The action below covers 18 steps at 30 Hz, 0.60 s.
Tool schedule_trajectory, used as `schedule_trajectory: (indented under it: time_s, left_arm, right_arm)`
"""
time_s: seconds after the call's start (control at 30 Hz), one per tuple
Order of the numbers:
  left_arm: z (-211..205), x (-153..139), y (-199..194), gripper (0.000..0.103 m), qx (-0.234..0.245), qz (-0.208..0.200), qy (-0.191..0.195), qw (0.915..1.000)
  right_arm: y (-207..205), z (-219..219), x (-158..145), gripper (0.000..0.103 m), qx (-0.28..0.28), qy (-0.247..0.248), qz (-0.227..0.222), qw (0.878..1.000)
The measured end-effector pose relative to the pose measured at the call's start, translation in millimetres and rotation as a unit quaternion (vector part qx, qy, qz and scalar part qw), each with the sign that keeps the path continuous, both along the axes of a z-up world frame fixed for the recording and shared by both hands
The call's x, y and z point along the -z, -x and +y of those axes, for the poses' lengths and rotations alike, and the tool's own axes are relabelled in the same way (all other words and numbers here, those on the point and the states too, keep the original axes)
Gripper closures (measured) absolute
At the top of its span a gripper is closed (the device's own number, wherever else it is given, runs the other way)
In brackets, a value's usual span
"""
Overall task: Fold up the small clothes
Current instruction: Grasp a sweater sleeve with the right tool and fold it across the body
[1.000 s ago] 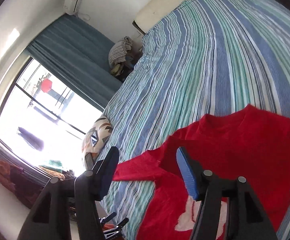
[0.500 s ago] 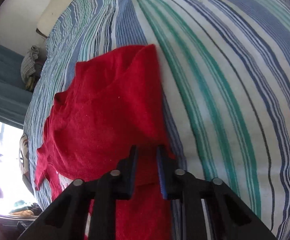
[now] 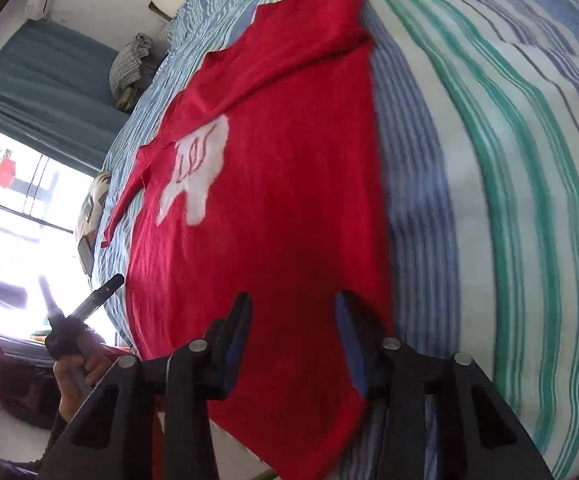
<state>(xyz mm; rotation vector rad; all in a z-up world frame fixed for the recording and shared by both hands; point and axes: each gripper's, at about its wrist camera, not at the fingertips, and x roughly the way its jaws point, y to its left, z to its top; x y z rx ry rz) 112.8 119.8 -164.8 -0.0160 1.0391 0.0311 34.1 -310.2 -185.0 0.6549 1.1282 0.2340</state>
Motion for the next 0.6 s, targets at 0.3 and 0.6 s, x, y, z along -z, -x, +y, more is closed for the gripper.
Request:
schedule_trajectory:
  time_s: [0.3, 0.6]
  left_arm:
    - [-45.4, -4.1, 23.9, 0.018, 0.086, -0.011, -0.006, 0.9962]
    - [-55.8, 2.2, 30.5, 0.015, 0.089, 0.005, -0.012, 0.9959]
  right_arm:
    - [46.9, 30.3, -55.3, 0.055, -0.016, 0.033, -0.101, 0.994]
    - [49.3, 53.4, -18.9, 0.053, -0.035, 0.066, -0.064, 0.995]
